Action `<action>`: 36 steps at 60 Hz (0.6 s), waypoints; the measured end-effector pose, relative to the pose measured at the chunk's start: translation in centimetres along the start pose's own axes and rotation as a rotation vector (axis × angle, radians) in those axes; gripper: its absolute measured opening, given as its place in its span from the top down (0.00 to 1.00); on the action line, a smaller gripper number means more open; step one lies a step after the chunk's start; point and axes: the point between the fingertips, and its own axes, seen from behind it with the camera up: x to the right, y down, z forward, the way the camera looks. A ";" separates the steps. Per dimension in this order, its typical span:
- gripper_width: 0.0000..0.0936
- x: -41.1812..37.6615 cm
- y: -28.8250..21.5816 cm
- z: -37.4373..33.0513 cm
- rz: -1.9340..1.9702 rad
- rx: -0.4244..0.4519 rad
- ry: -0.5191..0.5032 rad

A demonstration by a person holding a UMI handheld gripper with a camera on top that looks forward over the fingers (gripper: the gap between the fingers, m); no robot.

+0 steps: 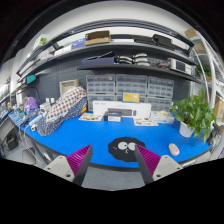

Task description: Arrange mouse

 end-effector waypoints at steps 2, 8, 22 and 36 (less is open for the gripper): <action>0.08 0.2 0.3 0.0 -0.001 -0.008 0.002; 0.08 1.9 2.3 0.3 0.002 -0.035 0.016; 0.15 9.8 9.8 0.8 0.011 -0.142 0.078; 0.15 22.0 14.7 2.5 0.031 -0.247 0.230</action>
